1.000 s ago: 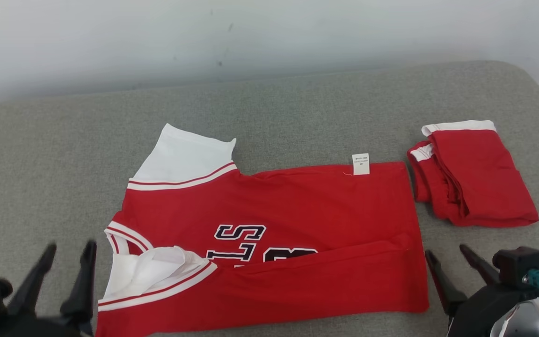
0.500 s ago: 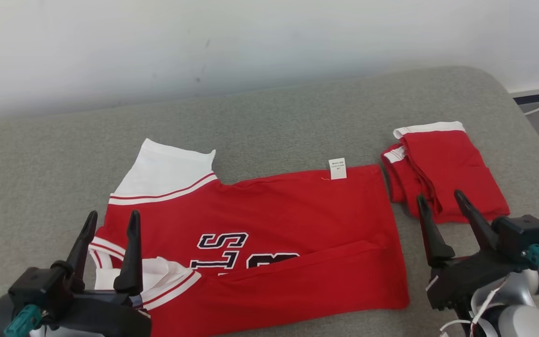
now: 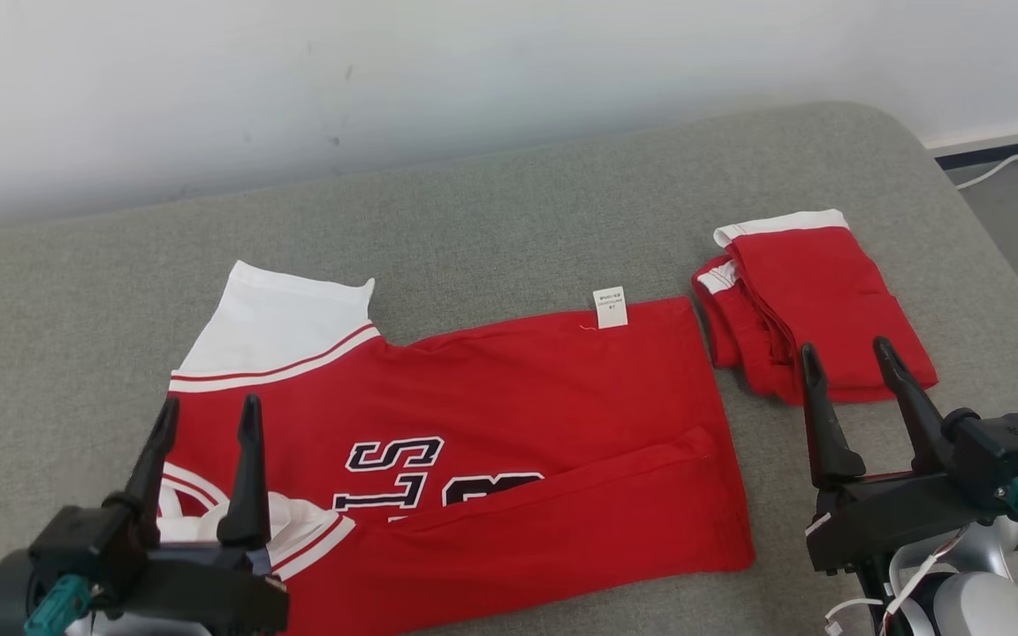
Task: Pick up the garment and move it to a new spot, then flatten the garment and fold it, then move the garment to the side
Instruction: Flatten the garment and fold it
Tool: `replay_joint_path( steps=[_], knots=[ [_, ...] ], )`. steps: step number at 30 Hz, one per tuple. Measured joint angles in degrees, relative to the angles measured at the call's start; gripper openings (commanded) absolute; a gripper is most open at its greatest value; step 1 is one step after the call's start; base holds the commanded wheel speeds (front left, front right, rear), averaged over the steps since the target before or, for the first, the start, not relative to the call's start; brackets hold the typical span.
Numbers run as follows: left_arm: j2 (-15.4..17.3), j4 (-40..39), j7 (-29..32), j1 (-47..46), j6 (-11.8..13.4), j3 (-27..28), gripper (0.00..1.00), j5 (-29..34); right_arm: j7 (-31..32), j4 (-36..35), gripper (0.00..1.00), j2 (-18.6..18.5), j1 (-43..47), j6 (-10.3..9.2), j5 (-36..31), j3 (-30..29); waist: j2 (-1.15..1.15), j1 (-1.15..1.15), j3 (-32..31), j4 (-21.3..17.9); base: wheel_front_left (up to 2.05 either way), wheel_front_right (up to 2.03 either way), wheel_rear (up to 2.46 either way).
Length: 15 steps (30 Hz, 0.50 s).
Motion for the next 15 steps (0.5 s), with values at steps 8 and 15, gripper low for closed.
replay_joint_path(
  steps=[8,15],
  knots=[
    [-0.2,3.7,-0.5,-4.4,-0.3,-0.8,1.0,0.1,-2.0,1.4,1.0,0.1,-0.2,0.0,0.0,-0.2,0.0,0.01,0.8,1.1,0.0,0.0,0.0],
    [0.0,8.8,5.3,-12.2,-2.4,-3.1,1.0,1.2,-2.3,-1.3,1.0,-0.7,0.1,0.34,-0.9,0.1,0.0,0.01,2.2,2.8,0.0,0.0,0.0]
  ],
)
